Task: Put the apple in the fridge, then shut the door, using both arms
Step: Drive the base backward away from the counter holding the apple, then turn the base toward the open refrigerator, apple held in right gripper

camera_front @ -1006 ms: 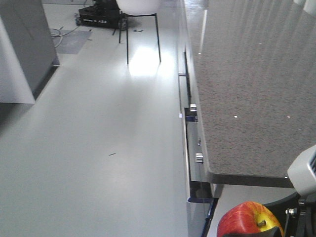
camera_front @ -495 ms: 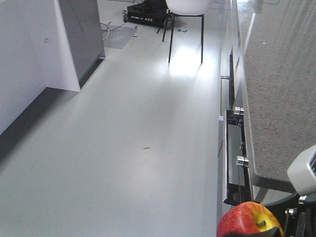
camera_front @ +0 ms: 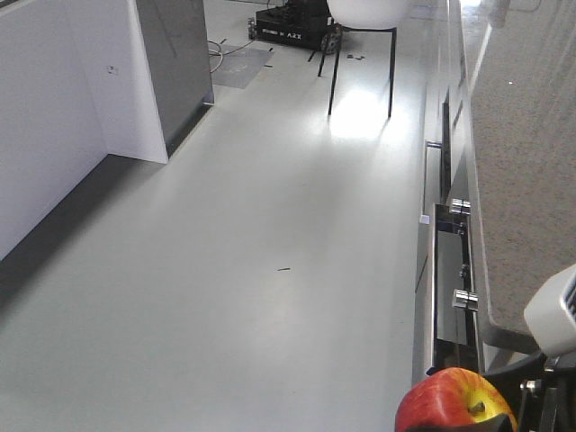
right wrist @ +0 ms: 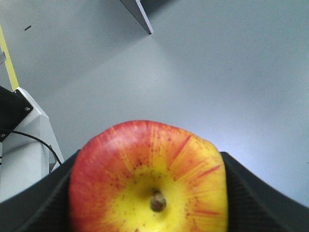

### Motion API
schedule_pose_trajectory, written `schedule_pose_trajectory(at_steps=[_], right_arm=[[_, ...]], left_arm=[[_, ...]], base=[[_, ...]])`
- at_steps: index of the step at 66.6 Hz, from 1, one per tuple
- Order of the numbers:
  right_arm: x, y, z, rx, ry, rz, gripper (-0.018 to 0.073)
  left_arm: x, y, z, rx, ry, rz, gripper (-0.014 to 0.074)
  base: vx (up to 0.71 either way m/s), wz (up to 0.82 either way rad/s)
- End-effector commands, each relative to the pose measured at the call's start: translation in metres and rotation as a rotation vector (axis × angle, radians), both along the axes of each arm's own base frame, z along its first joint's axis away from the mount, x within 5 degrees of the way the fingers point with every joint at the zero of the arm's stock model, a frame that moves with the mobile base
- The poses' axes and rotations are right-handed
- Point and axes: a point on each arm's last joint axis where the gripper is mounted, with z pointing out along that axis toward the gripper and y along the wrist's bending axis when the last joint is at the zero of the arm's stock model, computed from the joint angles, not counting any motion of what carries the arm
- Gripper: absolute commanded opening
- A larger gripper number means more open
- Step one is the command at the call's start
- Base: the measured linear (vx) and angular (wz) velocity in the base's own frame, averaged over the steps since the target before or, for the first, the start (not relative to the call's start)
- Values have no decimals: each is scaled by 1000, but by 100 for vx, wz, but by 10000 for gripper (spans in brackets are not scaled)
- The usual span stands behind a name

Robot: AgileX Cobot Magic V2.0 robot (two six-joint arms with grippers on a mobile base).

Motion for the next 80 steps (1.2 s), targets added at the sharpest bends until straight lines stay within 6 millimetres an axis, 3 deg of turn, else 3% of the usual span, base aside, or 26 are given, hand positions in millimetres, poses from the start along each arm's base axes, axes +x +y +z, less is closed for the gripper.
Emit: schedule_pose_trajectory(at_steps=[1,47,80], right_arm=[[2,2,13,64,-53,-18,335],[2,2,13,65,-51,-18,335],[2,2,13,64,-50,-16,335]], left_arm=[[-1,0,3,-3,-73,4,-6],[-1,0,3,-3,-73,4,-6],[-1,0,3,-3,-73,4,-6]], base=[[2,10],[3,24],[3,46]])
